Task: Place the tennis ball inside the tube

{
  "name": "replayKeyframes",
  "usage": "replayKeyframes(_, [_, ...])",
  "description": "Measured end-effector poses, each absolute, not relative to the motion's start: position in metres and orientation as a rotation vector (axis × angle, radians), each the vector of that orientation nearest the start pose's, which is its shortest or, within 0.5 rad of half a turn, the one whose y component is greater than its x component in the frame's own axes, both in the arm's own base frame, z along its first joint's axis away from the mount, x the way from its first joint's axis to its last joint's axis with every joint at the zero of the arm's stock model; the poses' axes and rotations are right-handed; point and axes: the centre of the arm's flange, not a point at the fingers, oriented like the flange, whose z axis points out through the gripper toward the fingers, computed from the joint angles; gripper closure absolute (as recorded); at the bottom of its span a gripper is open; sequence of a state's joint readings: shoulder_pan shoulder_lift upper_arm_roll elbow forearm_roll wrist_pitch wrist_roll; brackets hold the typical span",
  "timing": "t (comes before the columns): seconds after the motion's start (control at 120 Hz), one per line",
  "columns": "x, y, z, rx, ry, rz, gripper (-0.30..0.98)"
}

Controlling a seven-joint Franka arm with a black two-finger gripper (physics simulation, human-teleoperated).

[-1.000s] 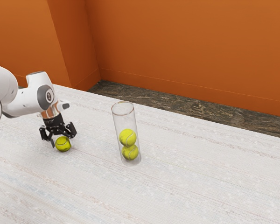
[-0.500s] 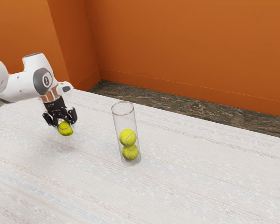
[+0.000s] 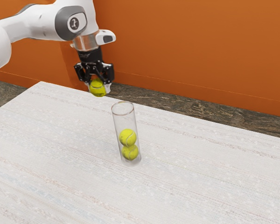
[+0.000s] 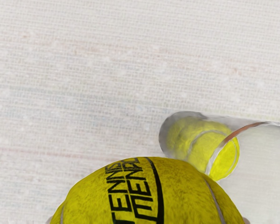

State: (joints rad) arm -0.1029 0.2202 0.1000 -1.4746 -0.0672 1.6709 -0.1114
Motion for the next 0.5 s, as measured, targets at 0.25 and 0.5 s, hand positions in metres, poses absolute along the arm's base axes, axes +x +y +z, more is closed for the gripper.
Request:
replayKeyframes(0.25, [0.630,-0.071,0.533,-3.156,-0.278,0.166,0.39])
replayKeyframes(0.5, [0.643,-0.087,0.518,-3.135,-0.425,0.209,0.37])
